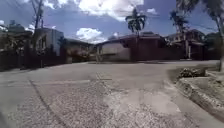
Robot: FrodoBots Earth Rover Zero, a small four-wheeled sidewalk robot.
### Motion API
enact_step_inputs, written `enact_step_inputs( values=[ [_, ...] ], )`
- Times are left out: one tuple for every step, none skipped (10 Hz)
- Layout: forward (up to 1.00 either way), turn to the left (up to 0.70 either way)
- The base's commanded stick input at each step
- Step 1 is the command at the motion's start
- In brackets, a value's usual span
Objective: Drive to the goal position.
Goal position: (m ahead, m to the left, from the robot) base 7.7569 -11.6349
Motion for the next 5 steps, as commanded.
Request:
enact_step_inputs(
  values=[
    [0.70, 0.00],
    [0.70, -0.18],
    [0.70, -0.35],
    [0.70, -0.35],
    [0.70, -0.35]
  ],
)
